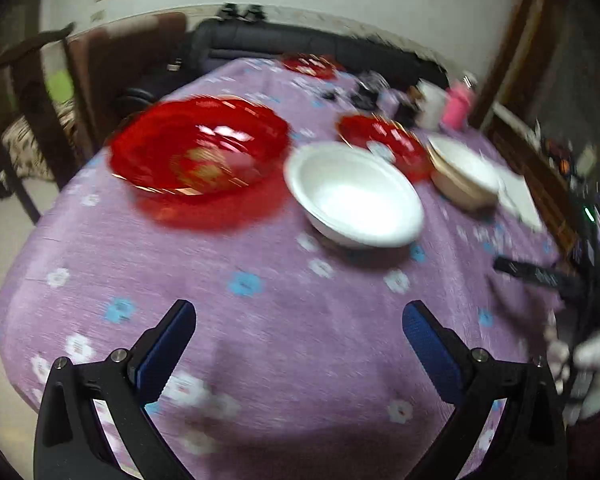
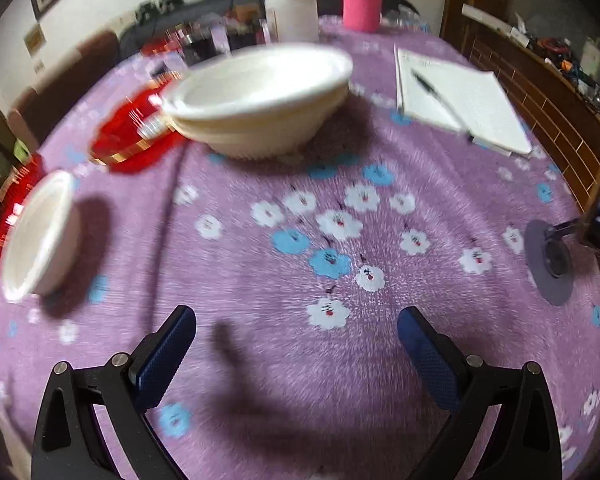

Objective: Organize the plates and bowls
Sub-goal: 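Move the left gripper to the rim of the large red wedding bowl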

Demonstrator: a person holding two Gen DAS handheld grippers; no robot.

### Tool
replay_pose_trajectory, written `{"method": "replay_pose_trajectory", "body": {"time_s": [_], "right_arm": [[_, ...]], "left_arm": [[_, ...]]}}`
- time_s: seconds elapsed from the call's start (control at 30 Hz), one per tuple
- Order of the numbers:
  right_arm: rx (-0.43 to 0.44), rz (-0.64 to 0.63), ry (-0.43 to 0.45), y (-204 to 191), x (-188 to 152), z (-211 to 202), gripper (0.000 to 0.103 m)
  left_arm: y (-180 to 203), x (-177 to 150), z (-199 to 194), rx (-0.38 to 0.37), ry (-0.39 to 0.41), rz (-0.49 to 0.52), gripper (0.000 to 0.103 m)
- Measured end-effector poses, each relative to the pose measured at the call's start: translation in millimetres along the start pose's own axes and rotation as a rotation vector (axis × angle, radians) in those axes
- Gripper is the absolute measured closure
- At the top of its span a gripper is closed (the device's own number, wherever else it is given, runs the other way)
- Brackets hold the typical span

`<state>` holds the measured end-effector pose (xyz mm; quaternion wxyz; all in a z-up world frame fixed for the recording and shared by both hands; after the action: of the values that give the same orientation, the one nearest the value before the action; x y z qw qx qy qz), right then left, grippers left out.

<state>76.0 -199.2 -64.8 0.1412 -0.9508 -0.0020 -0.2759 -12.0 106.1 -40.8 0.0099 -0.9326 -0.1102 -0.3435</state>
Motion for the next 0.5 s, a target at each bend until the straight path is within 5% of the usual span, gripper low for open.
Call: {"method": "replay_pose_trajectory", "body": {"time_s": [0.2,0.5], "right_arm": [[0.122,-0.077,0.130,-61.4,19.5,-32.7,0.001],[0.269,-0.196,0.119,-163.3,61.2,-0.7,0.011]], "left_arm": [[-59.3,25.9,-10.1,0.066,0.069,-0.104,0.000],[-127.3,56.4,-4.7,0.133,0.068,-0.201,0.000]]}}
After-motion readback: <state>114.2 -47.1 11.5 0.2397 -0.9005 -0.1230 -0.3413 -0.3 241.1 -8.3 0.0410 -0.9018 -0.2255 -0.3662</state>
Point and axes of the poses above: each gripper's, at about its wrist camera, not at the fingertips, and z roughly the way its jaws point, y to its right, x to its top, the point moved 4 cm from there along z, roughly the way its jaws point, and after that the axes turned 11 degrees about x, right-handed, at the moved point
